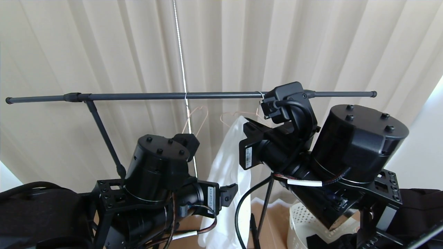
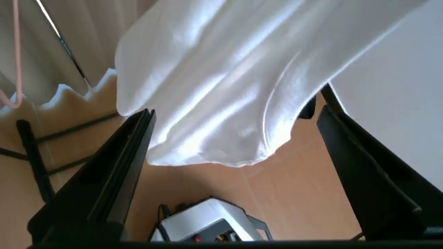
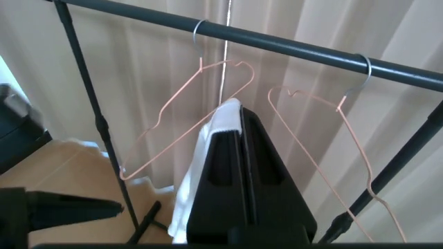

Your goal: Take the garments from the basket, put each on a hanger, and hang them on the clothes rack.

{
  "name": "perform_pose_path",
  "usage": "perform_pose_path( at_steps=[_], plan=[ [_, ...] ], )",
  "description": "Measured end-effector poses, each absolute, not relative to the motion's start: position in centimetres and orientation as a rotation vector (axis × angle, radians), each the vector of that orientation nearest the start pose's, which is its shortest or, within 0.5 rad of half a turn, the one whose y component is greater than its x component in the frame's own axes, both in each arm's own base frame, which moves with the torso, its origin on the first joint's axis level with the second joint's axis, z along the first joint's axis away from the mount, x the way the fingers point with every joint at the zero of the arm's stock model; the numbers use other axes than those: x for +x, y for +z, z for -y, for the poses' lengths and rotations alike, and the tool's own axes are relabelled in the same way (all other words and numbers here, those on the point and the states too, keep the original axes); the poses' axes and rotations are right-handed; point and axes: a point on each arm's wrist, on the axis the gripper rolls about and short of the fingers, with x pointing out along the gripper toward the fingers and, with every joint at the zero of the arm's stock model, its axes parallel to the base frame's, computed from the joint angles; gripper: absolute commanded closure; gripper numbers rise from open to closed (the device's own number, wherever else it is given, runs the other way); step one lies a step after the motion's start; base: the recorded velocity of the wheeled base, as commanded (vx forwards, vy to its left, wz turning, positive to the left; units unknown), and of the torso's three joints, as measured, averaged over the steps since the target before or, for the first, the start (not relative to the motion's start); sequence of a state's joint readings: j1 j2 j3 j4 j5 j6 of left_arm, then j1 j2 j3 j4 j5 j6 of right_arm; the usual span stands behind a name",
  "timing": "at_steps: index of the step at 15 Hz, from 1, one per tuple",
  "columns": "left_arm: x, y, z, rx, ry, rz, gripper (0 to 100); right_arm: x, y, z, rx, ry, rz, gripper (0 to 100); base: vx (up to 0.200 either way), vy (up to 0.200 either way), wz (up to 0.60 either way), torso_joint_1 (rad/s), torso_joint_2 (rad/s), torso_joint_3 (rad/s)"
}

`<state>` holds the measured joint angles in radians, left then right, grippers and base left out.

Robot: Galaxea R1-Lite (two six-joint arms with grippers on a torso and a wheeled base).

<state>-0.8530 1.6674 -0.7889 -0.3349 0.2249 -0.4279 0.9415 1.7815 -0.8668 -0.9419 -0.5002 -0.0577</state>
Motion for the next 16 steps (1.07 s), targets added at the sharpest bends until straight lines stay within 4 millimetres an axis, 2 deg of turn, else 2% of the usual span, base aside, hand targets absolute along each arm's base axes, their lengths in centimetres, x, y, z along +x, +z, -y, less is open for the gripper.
perform_pose_path(
  at_steps=[3,6,10,16],
  plan=[
    [20.2,15.7,22.3,-0.132,-0.441,-0.530,0,19.7,20.3,-26.2,-0.036,0.446,0.037,100,0.000,0.000,0.00,0.000,0.00,0.000],
    [19.4,14.9,22.6,-0.106,-0.457,-0.554,0,20.6,20.6,-25.9,-0.026,0.412,0.050,100,0.000,0.000,0.00,0.000,0.00,0.000],
    [17.9,15.2,22.0,-0.099,-0.492,-0.555,0,21.8,20.8,-25.9,-0.005,0.308,0.068,100,0.000,0.000,0.00,0.000,0.00,0.000],
    [17.8,15.6,22.9,-0.131,-0.530,-0.503,0,22.1,20.1,-26.8,0.000,0.277,0.078,100,0.000,0.000,0.00,0.000,0.00,0.000]
  ],
)
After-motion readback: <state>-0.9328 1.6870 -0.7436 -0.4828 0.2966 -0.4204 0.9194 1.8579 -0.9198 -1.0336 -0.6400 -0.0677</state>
